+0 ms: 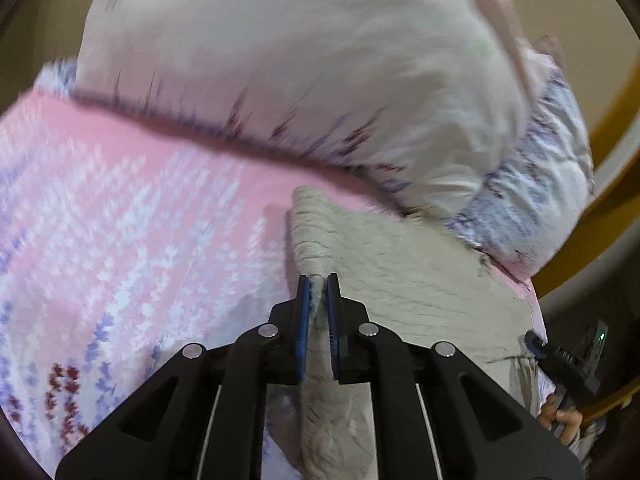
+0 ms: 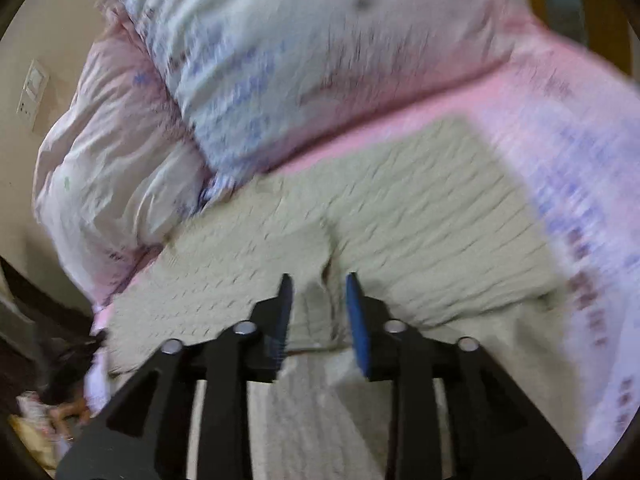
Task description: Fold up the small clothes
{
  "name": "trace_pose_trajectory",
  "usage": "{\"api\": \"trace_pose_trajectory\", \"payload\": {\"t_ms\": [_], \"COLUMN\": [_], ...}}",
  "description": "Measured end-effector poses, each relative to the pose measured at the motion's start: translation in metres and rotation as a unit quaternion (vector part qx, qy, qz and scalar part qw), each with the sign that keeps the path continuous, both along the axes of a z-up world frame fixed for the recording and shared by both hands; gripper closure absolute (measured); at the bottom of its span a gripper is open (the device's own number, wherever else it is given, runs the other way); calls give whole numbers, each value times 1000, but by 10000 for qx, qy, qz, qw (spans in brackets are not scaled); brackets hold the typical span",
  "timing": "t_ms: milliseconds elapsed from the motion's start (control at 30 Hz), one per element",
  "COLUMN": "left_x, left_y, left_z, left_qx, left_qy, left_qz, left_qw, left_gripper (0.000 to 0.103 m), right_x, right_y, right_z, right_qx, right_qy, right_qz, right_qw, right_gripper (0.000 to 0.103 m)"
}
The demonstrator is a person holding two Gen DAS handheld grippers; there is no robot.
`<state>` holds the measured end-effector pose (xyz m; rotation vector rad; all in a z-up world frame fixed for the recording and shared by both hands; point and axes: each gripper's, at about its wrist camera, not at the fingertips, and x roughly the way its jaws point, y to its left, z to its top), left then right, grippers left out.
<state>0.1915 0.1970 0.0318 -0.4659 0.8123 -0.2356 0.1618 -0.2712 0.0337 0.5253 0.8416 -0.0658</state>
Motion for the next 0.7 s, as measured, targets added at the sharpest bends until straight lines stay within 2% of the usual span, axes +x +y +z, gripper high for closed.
{"api": "trace_pose_trajectory", "payload": {"t_ms": [100,167,333,433,533,567,600,700], "left_x": [-11,-14,-9,-7,-7,-7,-7,-12], "left_y": [-18,-33,-51,-47,-42,-41,-40,-40], "left_z": [15,17,-2,-17,-23,-24,-24,-23], "left_qx": [85,182,477,444,316,280,244,134], "left_qy": [-187,-156,234,515,461,464,463,495], "left_qz": [-296,-476,-546,-497,-423,-402,-382,-348], "left_qw": [9994,9986,9971,9964,9975,9977,9979,9981], "left_gripper": [95,95,95,95,95,95,95,95], "right_x": [-3,4,14,18,19,20,21,18], "right_y": [11,28,50,55,59,60,60,58], "right_z": [15,13,1,-9,-11,-12,-13,-9], "right_qx": [-337,-393,-431,-552,-712,-707,-683,-510], "right_qy": [-306,-241,12,238,281,277,264,272], "right_qz": [241,642,1031,1131,1204,1232,1267,1339], "right_qw": [9987,9969,9937,9918,9898,9895,9892,9893], "right_gripper": [58,57,56,53,51,47,43,42]}}
